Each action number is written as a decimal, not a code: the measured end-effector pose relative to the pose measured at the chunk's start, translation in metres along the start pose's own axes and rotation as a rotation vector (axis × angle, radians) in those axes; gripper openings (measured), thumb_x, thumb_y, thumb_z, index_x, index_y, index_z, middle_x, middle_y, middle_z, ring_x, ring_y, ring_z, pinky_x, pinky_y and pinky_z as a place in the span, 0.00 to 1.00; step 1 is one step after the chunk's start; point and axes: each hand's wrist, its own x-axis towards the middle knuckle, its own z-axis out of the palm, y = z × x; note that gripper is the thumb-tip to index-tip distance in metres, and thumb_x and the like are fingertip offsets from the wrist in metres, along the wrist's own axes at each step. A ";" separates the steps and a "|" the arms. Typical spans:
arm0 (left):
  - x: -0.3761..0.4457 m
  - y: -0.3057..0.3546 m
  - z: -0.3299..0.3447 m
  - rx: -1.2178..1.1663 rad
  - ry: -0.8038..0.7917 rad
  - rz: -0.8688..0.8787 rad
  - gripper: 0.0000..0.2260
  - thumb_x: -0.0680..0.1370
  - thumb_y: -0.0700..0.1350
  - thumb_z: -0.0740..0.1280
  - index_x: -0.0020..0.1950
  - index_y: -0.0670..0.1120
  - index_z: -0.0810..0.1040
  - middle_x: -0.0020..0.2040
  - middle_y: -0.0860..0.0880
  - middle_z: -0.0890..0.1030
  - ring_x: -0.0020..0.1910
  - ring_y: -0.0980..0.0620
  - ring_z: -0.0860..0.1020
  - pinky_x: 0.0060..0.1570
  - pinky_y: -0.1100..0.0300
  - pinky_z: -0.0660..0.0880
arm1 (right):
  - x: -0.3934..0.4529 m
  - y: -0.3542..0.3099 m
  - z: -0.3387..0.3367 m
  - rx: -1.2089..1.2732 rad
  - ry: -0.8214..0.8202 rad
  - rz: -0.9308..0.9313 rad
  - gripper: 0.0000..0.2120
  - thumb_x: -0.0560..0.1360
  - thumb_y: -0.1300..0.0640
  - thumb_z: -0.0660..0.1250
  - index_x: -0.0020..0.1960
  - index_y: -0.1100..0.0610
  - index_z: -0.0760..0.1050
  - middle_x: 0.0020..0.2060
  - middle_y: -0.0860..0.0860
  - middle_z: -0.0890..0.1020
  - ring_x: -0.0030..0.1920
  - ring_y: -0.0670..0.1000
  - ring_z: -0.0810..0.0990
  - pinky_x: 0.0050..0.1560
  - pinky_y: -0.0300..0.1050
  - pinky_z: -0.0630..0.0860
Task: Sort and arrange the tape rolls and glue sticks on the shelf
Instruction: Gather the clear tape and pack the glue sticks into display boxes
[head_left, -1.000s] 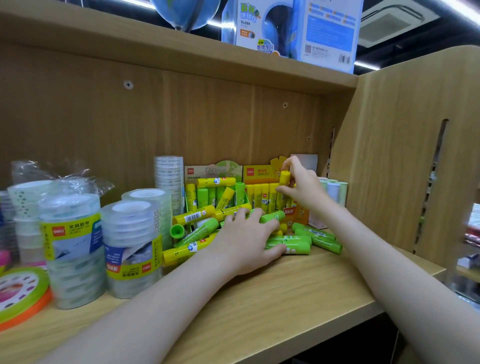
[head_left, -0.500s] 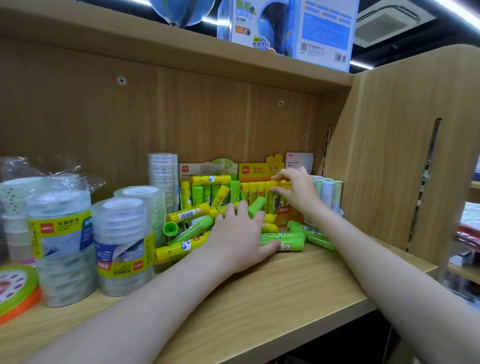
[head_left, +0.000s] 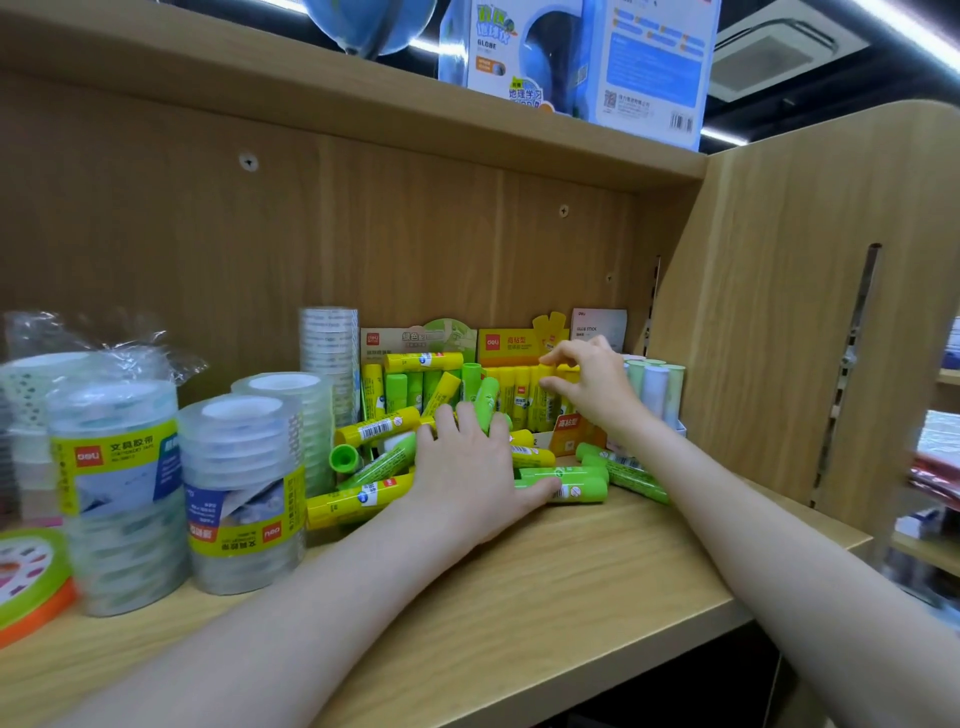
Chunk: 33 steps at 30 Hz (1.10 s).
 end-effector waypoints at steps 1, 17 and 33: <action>0.000 0.000 0.000 0.001 0.004 0.005 0.38 0.73 0.70 0.52 0.74 0.46 0.57 0.70 0.41 0.60 0.69 0.41 0.59 0.64 0.47 0.60 | 0.001 0.000 0.000 -0.022 -0.010 -0.011 0.11 0.72 0.55 0.70 0.54 0.56 0.78 0.42 0.39 0.73 0.59 0.54 0.70 0.61 0.51 0.64; 0.005 -0.001 -0.001 -0.068 -0.062 -0.069 0.48 0.71 0.73 0.54 0.76 0.41 0.44 0.76 0.38 0.51 0.74 0.38 0.49 0.70 0.40 0.47 | 0.008 0.001 0.012 -0.468 -0.113 -0.038 0.14 0.78 0.53 0.63 0.62 0.55 0.75 0.64 0.53 0.68 0.67 0.54 0.62 0.67 0.53 0.57; 0.006 -0.003 0.002 -0.082 -0.072 -0.048 0.46 0.71 0.72 0.54 0.77 0.43 0.44 0.76 0.40 0.50 0.74 0.37 0.49 0.70 0.39 0.50 | -0.020 -0.008 -0.015 -0.029 -0.508 -0.231 0.08 0.70 0.51 0.72 0.49 0.44 0.80 0.43 0.31 0.77 0.55 0.42 0.70 0.63 0.39 0.61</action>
